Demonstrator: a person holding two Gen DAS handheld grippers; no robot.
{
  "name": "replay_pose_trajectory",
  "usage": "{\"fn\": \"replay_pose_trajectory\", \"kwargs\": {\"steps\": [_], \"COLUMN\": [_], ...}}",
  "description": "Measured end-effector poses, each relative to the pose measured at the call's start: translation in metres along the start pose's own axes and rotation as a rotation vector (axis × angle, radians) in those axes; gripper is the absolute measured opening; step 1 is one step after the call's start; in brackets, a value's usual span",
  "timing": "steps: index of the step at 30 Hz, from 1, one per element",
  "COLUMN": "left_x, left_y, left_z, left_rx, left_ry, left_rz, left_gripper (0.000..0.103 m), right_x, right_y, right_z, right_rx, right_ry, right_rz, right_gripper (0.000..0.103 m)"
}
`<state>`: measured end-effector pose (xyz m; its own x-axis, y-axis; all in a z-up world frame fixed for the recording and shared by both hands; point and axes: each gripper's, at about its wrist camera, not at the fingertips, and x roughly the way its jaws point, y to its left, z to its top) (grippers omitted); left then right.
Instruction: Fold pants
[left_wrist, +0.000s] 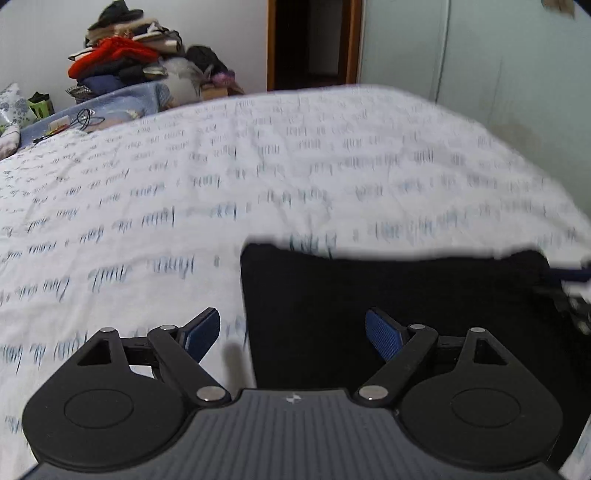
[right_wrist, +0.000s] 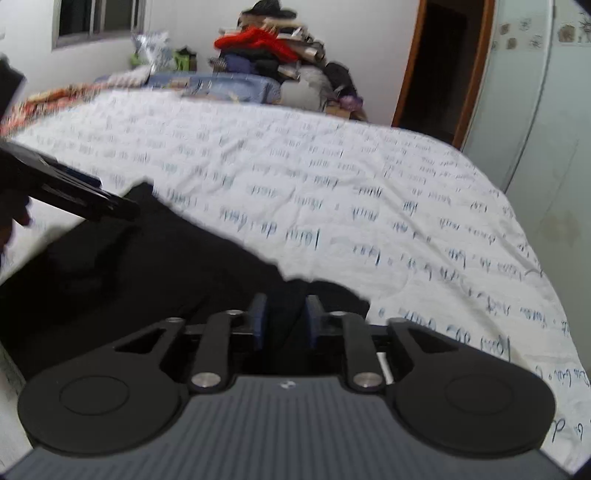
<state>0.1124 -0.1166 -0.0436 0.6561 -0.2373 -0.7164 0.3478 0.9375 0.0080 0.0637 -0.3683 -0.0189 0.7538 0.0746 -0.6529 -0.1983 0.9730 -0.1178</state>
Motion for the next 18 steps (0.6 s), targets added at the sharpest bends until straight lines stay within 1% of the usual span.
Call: {"fn": "replay_pose_trajectory", "kwargs": {"steps": [1, 2, 4, 6, 7, 9, 11, 13, 15, 18], "left_x": [-0.004, -0.009, -0.021, -0.032, -0.035, -0.036, -0.030, -0.025, -0.023, -0.022], "left_y": [0.001, 0.003, 0.013, 0.024, 0.029, 0.037, 0.040, 0.036, 0.030, 0.021], "left_z": [-0.006, -0.012, -0.022, -0.028, -0.029, -0.032, -0.036, -0.039, -0.040, -0.041], "left_rx": [0.002, 0.000, -0.017, -0.040, -0.049, -0.072, -0.096, -0.102, -0.082, -0.071], "left_ry": [-0.001, -0.003, -0.003, -0.002, 0.004, 0.021, 0.048, 0.053, 0.044, 0.046], "left_rz": [0.008, 0.005, -0.021, -0.059, -0.087, -0.162, -0.223, -0.240, -0.247, -0.280], "left_gripper": [0.086, 0.086, 0.086, 0.087, 0.087, 0.088, 0.088, 0.088, 0.088, 0.088], "right_x": [0.006, 0.011, 0.008, -0.005, -0.010, -0.020, -0.023, -0.022, -0.022, -0.019], "right_y": [0.001, 0.001, -0.005, -0.012, -0.017, -0.031, -0.047, -0.056, -0.062, -0.071], "right_z": [-0.005, -0.009, -0.008, -0.007, -0.008, -0.017, -0.030, -0.044, -0.056, -0.066], "right_rx": [-0.011, -0.015, 0.024, 0.080, 0.110, 0.195, 0.298, 0.371, 0.426, 0.500], "right_ry": [0.013, 0.009, -0.008, -0.054, -0.064, -0.065, -0.044, -0.020, -0.012, 0.001], "right_rz": [-0.014, -0.026, -0.034, -0.016, -0.003, 0.048, 0.127, 0.166, 0.186, 0.247], "right_gripper": [0.034, 0.041, 0.043, 0.044, 0.044, 0.046, 0.046, 0.055, 0.063, 0.064]}}
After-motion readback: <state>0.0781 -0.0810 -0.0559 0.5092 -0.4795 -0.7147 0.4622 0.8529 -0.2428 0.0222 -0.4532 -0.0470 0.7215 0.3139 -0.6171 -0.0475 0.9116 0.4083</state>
